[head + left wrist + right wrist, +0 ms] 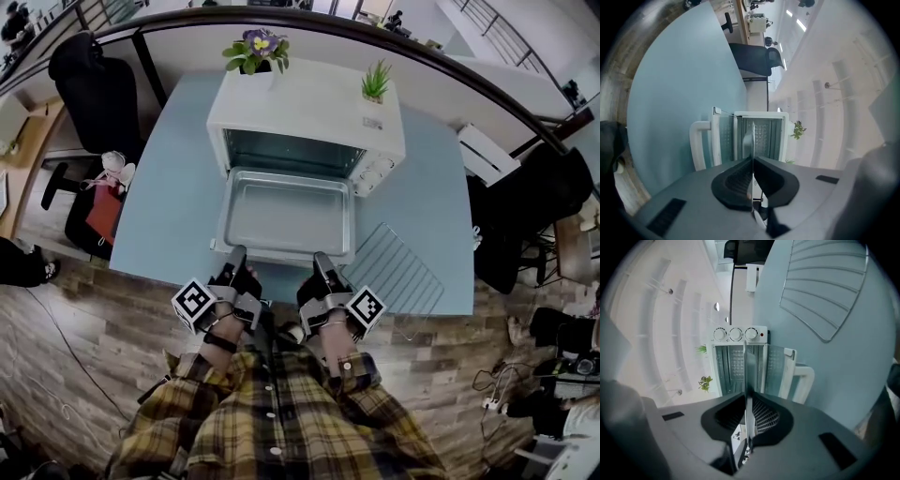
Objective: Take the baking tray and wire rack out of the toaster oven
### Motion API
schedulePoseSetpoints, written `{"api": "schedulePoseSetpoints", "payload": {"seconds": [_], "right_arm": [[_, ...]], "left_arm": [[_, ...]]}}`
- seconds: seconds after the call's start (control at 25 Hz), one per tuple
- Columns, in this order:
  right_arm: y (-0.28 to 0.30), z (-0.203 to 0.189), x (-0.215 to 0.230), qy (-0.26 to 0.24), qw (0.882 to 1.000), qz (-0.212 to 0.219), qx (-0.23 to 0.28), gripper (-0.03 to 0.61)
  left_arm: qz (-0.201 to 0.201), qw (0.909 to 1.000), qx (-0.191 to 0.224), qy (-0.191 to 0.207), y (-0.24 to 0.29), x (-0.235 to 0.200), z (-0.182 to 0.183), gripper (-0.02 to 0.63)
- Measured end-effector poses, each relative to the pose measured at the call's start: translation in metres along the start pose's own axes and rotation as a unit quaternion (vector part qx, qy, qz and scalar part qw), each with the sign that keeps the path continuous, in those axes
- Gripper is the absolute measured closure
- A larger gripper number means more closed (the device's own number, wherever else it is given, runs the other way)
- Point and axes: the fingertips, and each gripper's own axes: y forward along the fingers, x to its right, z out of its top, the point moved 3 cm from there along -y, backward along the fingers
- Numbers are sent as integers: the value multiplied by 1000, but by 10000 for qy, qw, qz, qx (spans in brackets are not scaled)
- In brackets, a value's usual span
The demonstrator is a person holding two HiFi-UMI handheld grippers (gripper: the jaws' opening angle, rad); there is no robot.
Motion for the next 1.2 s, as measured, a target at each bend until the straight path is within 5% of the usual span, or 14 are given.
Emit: {"api": "schedulePoseSetpoints", "payload": {"seconds": [0.2, 0.48, 0.84, 1.2], "right_arm": [[-41, 9, 2, 91, 9995, 79, 297, 526], [-113, 63, 9, 178, 9923, 142, 1218, 526], [-234, 141, 35, 269, 9580, -20, 2855, 526], [-263, 167, 77, 637, 9429, -368, 3248, 525]], "left_arm": [[-47, 9996, -247, 94, -9, 2, -30, 603], [-55, 9927, -1187, 186, 16, 0, -113, 603], [256, 9556, -2929, 202, 50, -26, -256, 603], [923, 9349, -3397, 454, 62, -69, -296, 604]]}}
